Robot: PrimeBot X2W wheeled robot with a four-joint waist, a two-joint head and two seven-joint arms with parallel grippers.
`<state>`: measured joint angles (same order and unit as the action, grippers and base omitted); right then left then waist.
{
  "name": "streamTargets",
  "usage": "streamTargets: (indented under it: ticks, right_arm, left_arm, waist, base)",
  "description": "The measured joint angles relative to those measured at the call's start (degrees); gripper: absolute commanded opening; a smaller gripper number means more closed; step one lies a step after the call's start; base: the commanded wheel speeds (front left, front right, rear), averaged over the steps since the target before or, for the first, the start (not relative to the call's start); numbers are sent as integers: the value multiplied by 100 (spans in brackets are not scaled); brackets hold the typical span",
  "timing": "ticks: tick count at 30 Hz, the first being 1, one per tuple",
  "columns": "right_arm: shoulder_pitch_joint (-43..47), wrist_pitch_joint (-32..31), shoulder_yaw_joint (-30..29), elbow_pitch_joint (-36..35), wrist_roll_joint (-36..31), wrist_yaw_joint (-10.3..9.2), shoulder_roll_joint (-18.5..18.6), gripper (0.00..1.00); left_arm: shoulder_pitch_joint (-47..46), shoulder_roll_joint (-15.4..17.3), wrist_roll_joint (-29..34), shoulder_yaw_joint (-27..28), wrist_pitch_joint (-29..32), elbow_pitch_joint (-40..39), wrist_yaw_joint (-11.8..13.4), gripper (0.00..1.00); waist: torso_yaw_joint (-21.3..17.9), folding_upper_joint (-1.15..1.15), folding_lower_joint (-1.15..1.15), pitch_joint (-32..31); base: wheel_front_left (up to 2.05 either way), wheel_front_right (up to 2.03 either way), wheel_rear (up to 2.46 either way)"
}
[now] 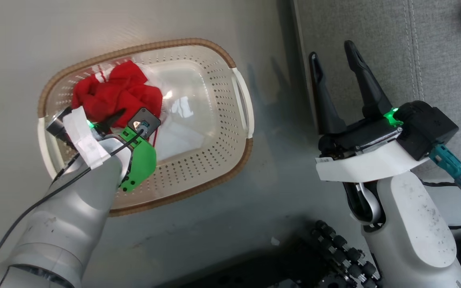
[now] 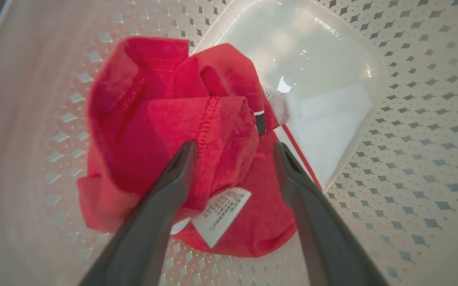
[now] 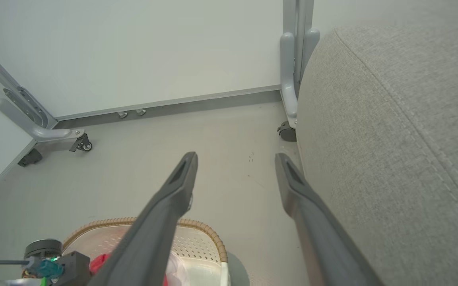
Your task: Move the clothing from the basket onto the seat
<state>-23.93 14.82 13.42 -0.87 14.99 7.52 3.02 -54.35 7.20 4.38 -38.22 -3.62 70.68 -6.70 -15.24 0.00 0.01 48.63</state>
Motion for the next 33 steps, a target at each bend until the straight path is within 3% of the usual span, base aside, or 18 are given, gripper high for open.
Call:
streamTargets:
  ticks: [8, 22, 23, 24, 33]
  right_arm:
    - [-167, 18, 148, -31, 271, 0, -4, 100]
    - [-257, 18, 345, -114, 505, 0, -10, 100]
    - [-263, 18, 355, -116, 513, 0, -10, 100]
    - [-276, 18, 367, -122, 525, 0, -11, 100]
    - [-330, 18, 349, -119, 541, 0, -11, 100]
  left_arm:
    - [-260, 263, 266, -288, 512, 190, 281, 100]
    - [-711, 632, 719, -855, 1635, 281, 468, 100]
    - [-728, 650, 723, -851, 1694, 285, 464, 78]
    - [-737, 681, 712, -862, 1696, 286, 460, 0]
    - [-765, 823, 689, -994, 1559, 298, 455, 0]
  waist:
    - [-401, 0, 0, 532]
    - [-752, 0, -1, 1010]
    - [-759, 0, -1, 1025]
    - [-769, 0, -1, 1042]
    - [-785, 0, -1, 1081]
  base:
    - [0, 0, 0]
    - [0, 0, 0]
    - [0, 0, 0]
    - [0, 0, 0]
    - [0, 0, 0]
